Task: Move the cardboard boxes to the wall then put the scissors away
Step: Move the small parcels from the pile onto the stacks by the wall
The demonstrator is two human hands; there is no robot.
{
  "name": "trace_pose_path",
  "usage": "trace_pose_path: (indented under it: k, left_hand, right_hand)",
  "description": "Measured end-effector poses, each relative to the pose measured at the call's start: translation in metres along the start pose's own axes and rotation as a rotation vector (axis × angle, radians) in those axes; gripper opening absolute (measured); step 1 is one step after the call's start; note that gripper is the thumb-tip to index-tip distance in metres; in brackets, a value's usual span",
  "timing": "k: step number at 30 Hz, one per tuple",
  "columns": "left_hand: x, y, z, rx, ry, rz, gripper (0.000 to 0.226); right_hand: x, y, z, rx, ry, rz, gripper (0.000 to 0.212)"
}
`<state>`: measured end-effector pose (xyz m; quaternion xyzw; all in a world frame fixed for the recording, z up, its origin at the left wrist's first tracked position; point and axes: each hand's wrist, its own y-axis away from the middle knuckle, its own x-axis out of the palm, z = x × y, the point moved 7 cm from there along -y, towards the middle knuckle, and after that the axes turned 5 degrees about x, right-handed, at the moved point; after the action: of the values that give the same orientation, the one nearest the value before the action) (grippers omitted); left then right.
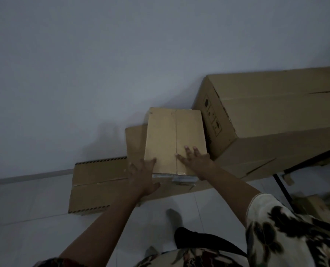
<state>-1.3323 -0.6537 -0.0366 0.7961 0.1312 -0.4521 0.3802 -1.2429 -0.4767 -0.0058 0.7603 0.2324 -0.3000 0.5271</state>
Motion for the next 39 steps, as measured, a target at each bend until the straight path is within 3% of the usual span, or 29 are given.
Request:
trace_pose_path:
  k: [4, 9, 13, 19, 25, 33, 39]
  left_hand:
    - [-0.004, -0.007, -0.008, 0.073, -0.029, -0.022, 0.092]
    - [-0.008, -0.020, -0.017, 0.175, 0.041, 0.022, 0.093]
    - [-0.006, -0.025, -0.032, 0.165, 0.046, 0.055, 0.097]
    - [-0.010, -0.035, -0.041, 0.121, -0.016, 0.051, 0.100]
    - [-0.026, -0.044, -0.039, 0.148, -0.233, -0.036, 0.084]
    - [-0.035, -0.060, -0.040, 0.155, -0.357, -0.008, 0.077]
    - [-0.038, -0.065, -0.043, 0.141, -0.412, 0.018, 0.081]
  right_hand:
    - [0.002, -0.003, -0.004, 0.006, 0.015, -0.051, 0.106]
    - [0.005, -0.009, -0.019, 0.030, 0.008, -0.124, 0.085]
    - [0.008, -0.014, -0.033, 0.055, -0.001, -0.166, 0.075]
    - [-0.002, -0.027, -0.044, 0.064, -0.069, -0.106, 0.078]
    - [-0.004, -0.036, -0.045, 0.048, -0.100, -0.087, 0.082]
    - [-0.012, -0.046, -0.052, 0.041, -0.130, -0.056, 0.091]
    - [-0.009, -0.049, -0.050, 0.049, -0.109, -0.098, 0.084]
